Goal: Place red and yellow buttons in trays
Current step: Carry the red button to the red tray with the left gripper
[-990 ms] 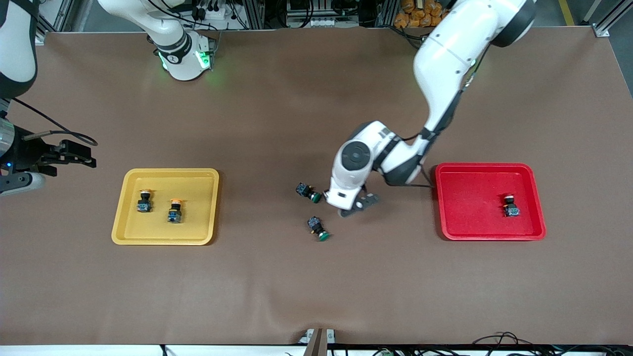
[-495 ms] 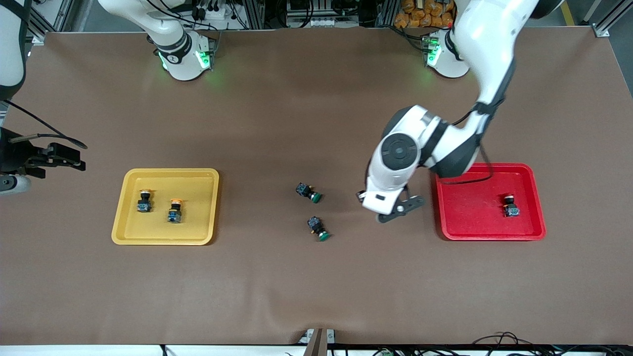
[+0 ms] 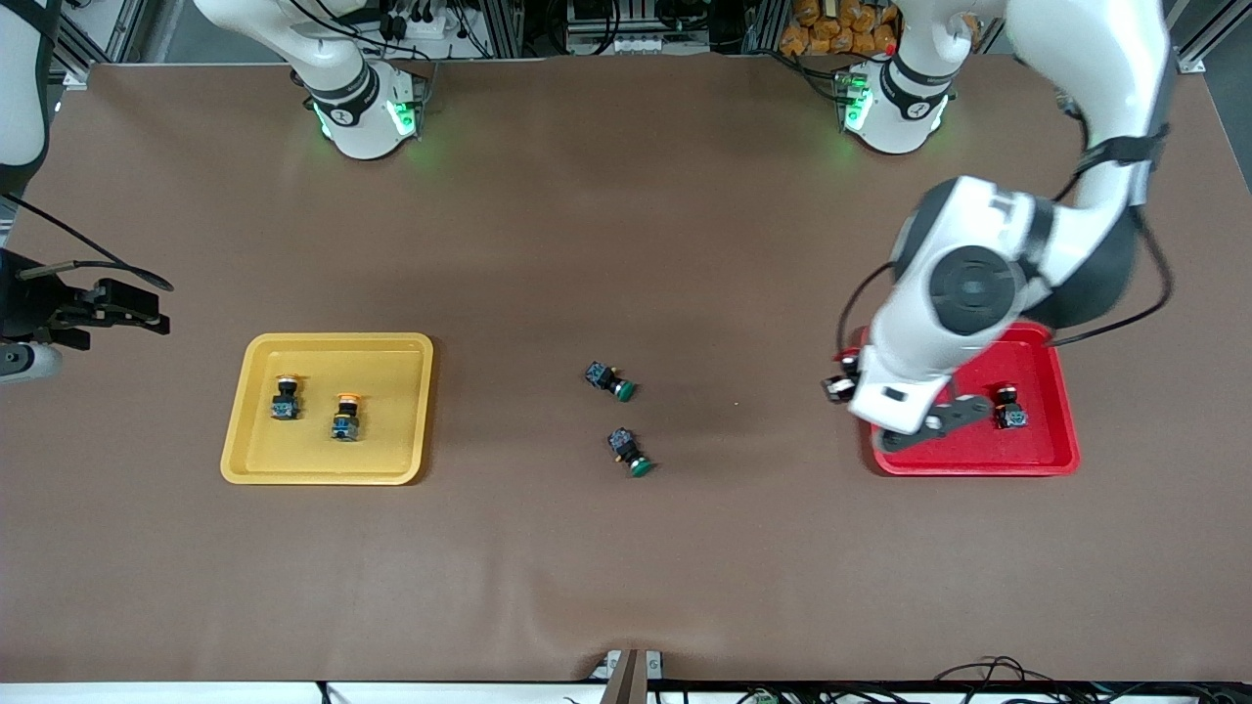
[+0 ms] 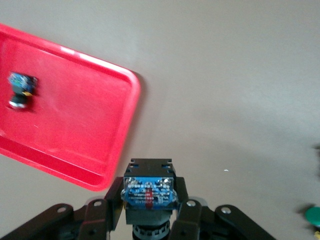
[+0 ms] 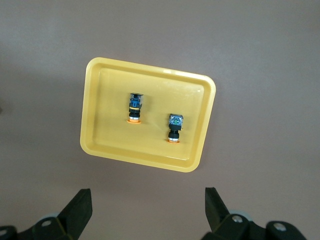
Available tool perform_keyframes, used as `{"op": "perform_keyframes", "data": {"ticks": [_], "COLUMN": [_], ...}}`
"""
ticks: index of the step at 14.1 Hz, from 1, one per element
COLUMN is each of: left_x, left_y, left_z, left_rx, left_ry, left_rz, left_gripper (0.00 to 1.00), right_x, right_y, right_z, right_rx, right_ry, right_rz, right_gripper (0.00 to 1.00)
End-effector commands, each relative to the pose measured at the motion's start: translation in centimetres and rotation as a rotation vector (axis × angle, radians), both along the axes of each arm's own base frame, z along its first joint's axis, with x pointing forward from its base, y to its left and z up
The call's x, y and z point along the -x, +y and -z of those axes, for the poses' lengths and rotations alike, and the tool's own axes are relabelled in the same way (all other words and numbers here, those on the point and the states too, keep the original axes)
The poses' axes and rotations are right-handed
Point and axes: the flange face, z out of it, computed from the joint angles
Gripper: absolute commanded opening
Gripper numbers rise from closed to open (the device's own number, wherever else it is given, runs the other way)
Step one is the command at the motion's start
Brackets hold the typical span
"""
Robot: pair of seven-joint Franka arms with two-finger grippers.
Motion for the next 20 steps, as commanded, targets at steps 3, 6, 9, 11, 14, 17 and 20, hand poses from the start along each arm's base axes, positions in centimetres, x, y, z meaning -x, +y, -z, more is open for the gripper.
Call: {"op": "perform_keyframes", "data": {"ticks": [3, 6, 9, 11, 14, 17, 20], "left_x": [-1.0, -1.7, -1.6, -1.4, -0.6, 1.2, 3.0], "left_y": [8.2, 11.9, 14.4, 15.4, 16.5, 17.1, 18.9], "left_z": [-1.7, -0.3, 2.0, 5.0, 9.3, 14.2, 18.6], "left_rx": [0.012, 0.019, 0.027, 0.035, 0.051, 0.073, 0.098], "left_ry": [0.028, 0.053, 0.06, 0.037, -0.024, -0.078, -0.121], "left_rz": [0.113, 0.139, 0.172, 0.193, 0.218, 0.22, 0.205], "left_gripper": [0.0, 0.0, 0.0, 0.0, 0.0, 0.0, 0.0], "right_x": [-0.2, 0.9, 1.1, 1.1, 1.1, 0.9, 0.9], "right_y": [-2.1, -2.5, -0.5, -0.7, -1.1, -1.3, -1.4], "right_z": [-0.9, -2.5, -3.3, -3.2, -3.3, -3.5, -3.7], "right_rx": [0.002, -0.026, -0.038, -0.04, -0.037, 0.002, 0.004], "right_ry": [-0.038, -0.041, -0.054, -0.05, -0.059, -0.066, -0.069], "right_rz": [0.016, 0.01, -0.022, -0.028, -0.022, -0.026, -0.027], "right_gripper": [1.0, 1.0, 1.0, 1.0, 1.0, 1.0, 1.0]}}
